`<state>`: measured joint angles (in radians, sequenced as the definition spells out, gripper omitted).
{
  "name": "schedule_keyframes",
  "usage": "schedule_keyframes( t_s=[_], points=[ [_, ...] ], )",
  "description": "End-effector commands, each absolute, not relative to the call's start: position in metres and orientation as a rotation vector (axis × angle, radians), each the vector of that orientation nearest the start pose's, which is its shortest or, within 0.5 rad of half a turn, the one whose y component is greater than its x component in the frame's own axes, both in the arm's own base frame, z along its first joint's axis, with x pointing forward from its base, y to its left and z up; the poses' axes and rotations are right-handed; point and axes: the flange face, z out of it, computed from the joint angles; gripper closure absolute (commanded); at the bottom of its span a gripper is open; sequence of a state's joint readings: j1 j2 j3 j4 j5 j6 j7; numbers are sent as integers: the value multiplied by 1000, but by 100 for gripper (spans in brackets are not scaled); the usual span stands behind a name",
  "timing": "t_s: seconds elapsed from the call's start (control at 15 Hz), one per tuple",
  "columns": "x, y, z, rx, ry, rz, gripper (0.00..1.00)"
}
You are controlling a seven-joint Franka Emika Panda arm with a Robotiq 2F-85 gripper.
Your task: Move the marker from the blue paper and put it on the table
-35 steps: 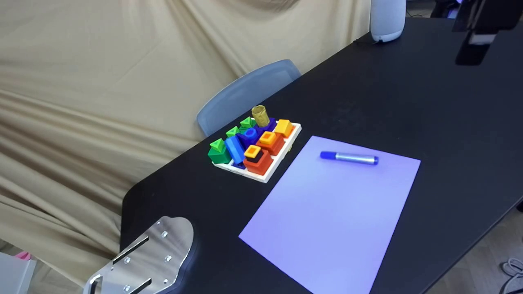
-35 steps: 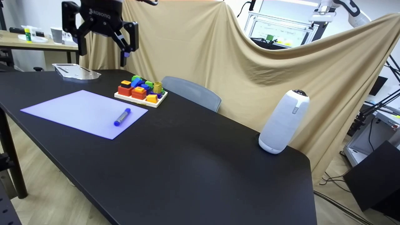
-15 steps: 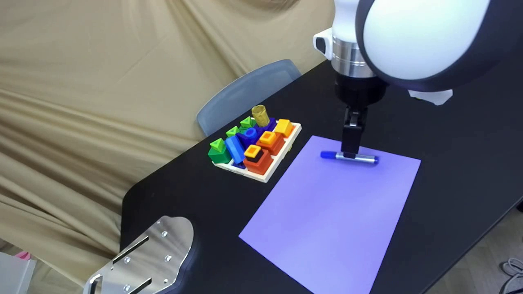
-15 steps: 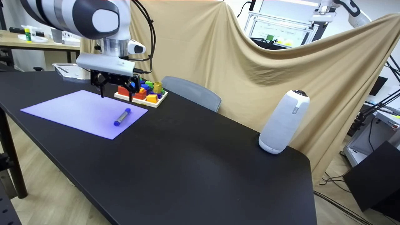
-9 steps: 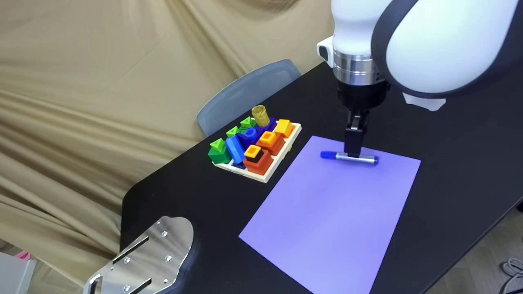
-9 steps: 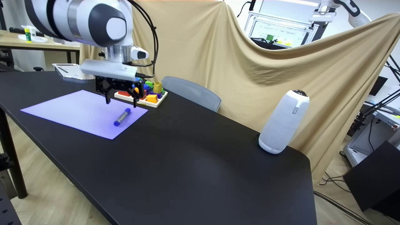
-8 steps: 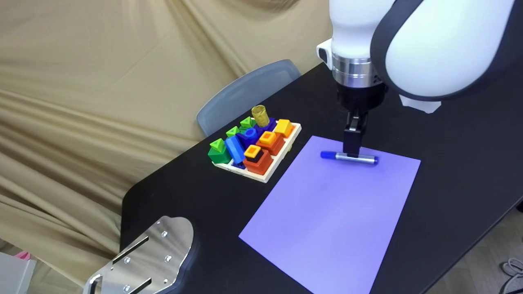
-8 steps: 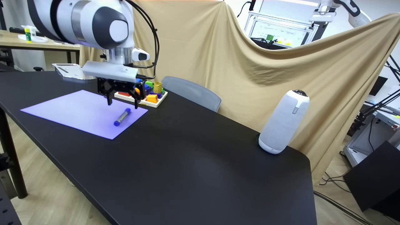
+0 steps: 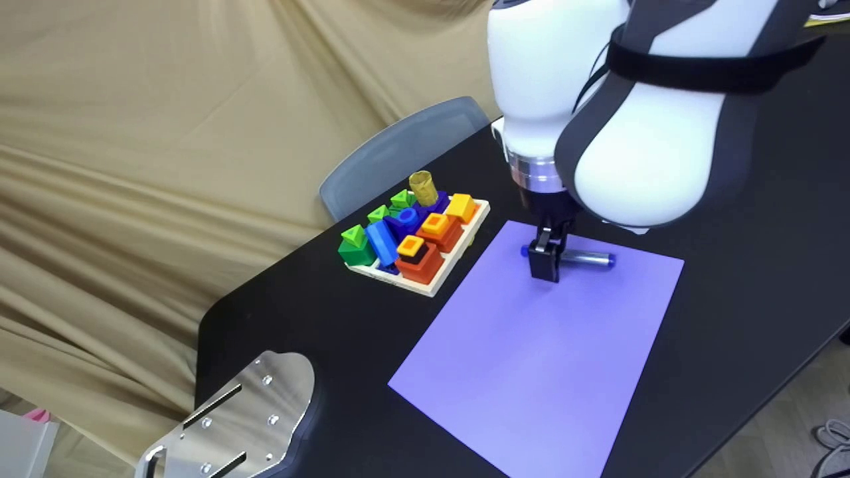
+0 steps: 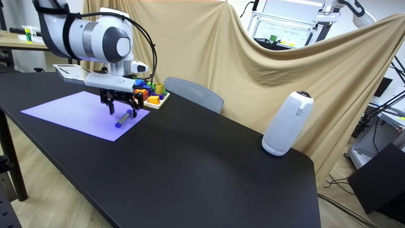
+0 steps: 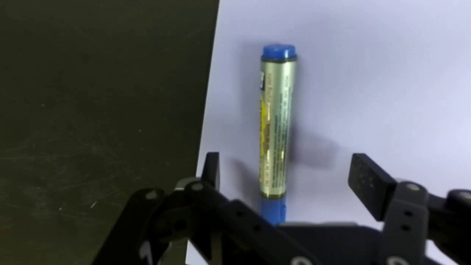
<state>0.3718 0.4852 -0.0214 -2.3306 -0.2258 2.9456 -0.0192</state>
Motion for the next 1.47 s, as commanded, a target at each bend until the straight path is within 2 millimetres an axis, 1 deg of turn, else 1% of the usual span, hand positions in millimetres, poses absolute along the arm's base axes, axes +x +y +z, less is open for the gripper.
schedule_keyframes(
  t_s=[0.0,0.13,0.27,0.47,0.53,0.6,0.67,0.73,0.87,1.0,1.13,1.4],
  points=[
    [495,205,134,-3065,-867,-211,40],
    [497,207,133,-3066,-847,-218,55],
    [498,208,137,-3063,-830,-232,66],
    [501,206,142,-3065,-798,-253,89],
    [502,205,143,-3067,-790,-254,95],
    [504,203,145,-3071,-781,-260,99],
    [505,201,146,-3074,-774,-265,96],
    [505,199,148,-3078,-767,-270,95],
    [508,193,152,-3091,-747,-280,95],
    [512,182,158,-3114,-709,-287,95],
    [517,166,163,-3141,-648,-293,95],
    [528,118,174,-3216,-466,-299,95]
  ],
)
